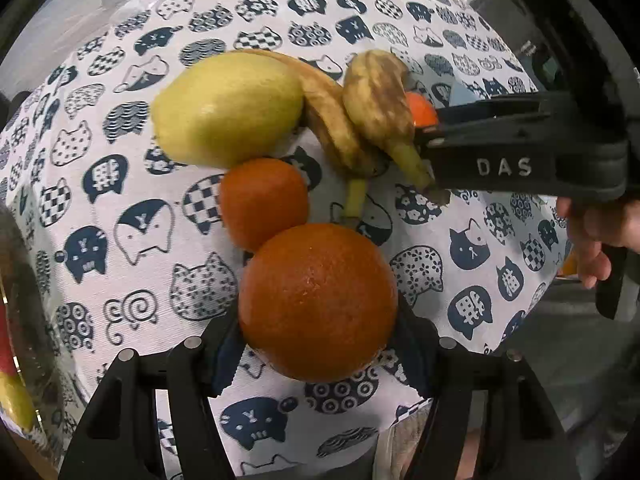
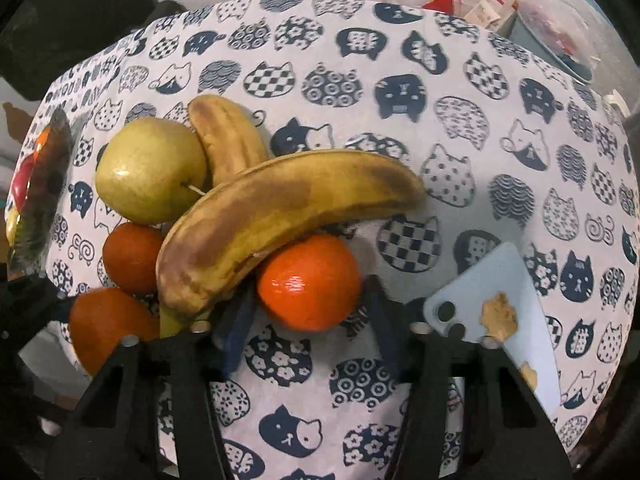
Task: Organize fruits
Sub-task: 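Grasp the large orange with the left tool while the right tool grasps a mandarin, then carry the large orange with the left tool while the right tool carries the mandarin to the bowl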
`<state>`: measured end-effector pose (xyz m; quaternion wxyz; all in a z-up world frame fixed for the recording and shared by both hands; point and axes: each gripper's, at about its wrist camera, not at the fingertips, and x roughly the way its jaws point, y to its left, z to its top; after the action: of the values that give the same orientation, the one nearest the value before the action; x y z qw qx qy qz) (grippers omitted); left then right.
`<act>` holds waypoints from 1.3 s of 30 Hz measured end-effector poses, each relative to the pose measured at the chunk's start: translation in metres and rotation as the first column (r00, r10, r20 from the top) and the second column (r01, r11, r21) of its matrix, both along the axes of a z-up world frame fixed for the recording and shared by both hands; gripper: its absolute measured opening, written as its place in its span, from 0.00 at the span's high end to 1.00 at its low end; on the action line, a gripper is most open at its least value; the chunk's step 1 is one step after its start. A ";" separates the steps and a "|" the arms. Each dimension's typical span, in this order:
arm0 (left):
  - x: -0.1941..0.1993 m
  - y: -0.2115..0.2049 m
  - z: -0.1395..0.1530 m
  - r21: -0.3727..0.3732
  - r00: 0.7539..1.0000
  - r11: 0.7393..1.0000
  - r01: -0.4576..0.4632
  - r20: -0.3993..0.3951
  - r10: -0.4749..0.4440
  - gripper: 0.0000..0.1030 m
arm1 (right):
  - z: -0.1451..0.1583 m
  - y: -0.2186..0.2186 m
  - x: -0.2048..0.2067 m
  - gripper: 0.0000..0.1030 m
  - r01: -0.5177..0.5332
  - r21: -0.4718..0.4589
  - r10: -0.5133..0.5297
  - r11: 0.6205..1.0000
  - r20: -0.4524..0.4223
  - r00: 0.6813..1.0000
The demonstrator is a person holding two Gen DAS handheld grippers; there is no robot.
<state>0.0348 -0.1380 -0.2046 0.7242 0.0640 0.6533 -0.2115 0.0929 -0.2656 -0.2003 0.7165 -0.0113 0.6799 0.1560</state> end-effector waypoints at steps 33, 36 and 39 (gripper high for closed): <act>0.009 0.080 0.101 -0.053 0.955 0.983 -0.175 0.236 0.182 0.34 | 0.130 0.027 -0.029 0.53 -0.007 0.044 -0.007 0.999 0.310 0.951; 0.007 0.089 0.106 -0.059 0.948 0.980 -0.191 0.246 0.200 0.34 | 0.141 0.040 -0.030 0.53 -0.028 0.059 0.007 0.998 0.336 0.942; 0.005 0.097 0.109 -0.053 0.942 0.977 -0.206 0.261 0.212 0.34 | 0.149 0.053 -0.028 0.53 -0.052 0.072 0.023 0.996 0.356 0.934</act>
<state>0.0401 -0.0414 -0.0956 0.8241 0.0129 0.5510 -0.1312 0.0646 -0.2129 -0.0514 0.8241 -0.0236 0.5322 0.1925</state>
